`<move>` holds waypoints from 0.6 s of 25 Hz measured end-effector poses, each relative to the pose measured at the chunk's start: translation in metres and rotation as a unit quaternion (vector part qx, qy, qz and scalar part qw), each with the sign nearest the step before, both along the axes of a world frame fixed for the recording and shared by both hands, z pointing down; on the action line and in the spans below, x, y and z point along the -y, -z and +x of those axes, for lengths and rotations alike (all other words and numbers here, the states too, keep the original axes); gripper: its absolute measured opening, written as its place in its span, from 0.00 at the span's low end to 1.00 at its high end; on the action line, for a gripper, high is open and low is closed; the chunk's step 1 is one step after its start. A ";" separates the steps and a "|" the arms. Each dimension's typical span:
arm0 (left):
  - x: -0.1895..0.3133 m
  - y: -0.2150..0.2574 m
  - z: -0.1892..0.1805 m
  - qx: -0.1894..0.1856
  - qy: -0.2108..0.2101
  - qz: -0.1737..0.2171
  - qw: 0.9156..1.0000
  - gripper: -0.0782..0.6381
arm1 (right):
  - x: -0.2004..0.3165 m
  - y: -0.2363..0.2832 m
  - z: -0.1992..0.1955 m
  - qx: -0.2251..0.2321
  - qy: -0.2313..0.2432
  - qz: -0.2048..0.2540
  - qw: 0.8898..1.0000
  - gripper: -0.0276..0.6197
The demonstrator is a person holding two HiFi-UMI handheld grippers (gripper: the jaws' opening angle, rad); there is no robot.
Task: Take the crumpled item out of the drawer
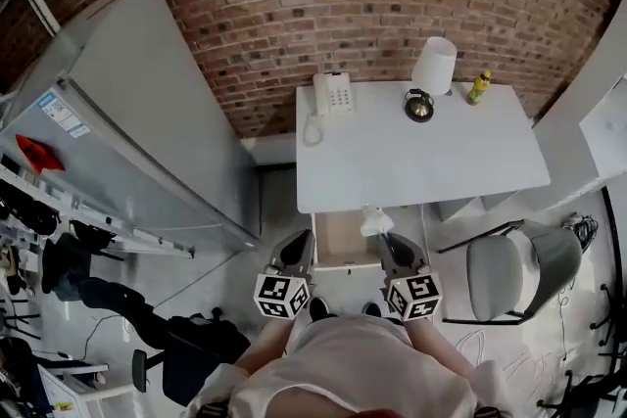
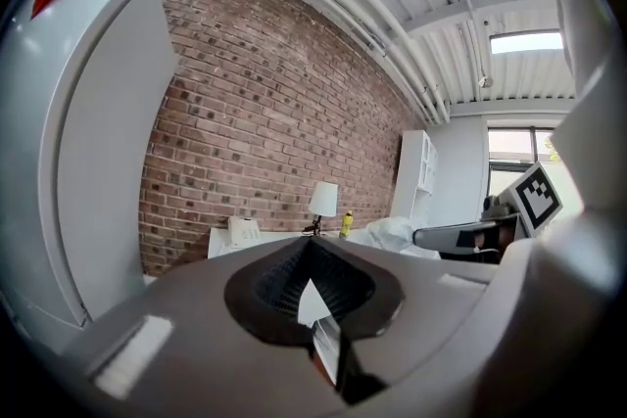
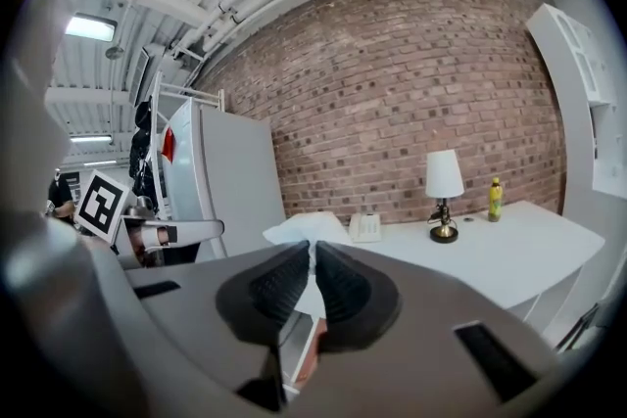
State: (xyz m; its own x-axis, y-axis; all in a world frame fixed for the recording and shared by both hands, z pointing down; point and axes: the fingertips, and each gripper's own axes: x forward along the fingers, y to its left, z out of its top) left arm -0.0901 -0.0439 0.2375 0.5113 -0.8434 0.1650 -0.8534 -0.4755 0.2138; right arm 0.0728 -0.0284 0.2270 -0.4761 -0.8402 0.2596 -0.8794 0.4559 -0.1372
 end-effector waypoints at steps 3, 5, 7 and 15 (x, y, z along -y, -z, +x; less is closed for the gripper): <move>-0.004 0.007 -0.001 -0.001 0.000 0.005 1.000 0.12 | 0.003 0.024 0.003 0.002 -0.001 0.028 1.000 0.08; -0.006 0.012 0.001 -0.005 0.001 0.009 1.000 0.12 | 0.005 0.039 0.005 0.007 0.002 0.047 0.999 0.08; -0.007 0.017 0.003 -0.008 0.001 0.012 1.000 0.12 | 0.006 0.049 0.007 0.011 0.005 0.058 0.998 0.08; -0.013 0.029 0.005 -0.011 0.000 0.023 1.000 0.12 | 0.001 0.045 0.004 0.010 0.007 0.054 0.998 0.08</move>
State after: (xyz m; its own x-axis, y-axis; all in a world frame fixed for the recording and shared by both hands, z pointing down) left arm -0.0855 -0.0314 0.2084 0.5146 -0.8496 0.1156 -0.8486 -0.4854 0.2102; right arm 0.0769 -0.0292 0.1824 -0.4923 -0.8560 0.1579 -0.8703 0.4814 -0.1038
